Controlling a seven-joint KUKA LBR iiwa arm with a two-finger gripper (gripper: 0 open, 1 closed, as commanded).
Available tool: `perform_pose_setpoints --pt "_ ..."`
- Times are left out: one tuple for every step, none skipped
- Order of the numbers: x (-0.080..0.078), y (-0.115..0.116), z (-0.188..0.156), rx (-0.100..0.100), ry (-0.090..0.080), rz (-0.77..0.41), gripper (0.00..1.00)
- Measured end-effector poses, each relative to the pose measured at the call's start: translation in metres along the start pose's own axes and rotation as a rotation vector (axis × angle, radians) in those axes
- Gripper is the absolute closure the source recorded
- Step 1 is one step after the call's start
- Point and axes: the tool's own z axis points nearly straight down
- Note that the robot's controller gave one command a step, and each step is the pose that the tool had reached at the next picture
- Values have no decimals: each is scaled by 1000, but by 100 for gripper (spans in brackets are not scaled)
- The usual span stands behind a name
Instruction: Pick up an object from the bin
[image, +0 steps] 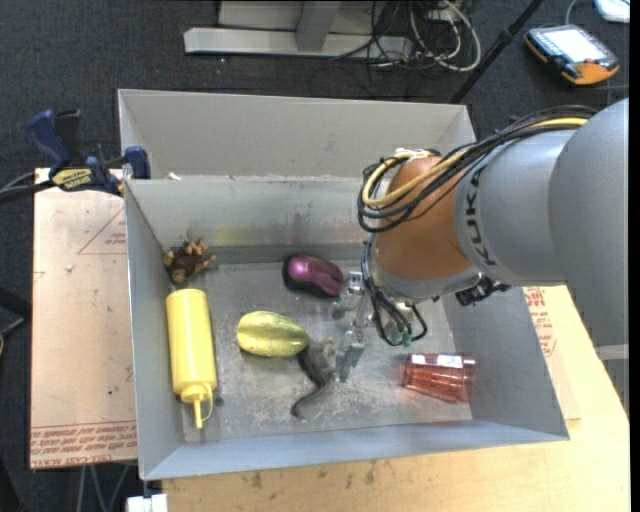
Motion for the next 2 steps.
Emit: perform_pose_setpoints --pt "-41 60 21 6 0 -369 100" --pt "-41 62 24 0 -13 -367 0"
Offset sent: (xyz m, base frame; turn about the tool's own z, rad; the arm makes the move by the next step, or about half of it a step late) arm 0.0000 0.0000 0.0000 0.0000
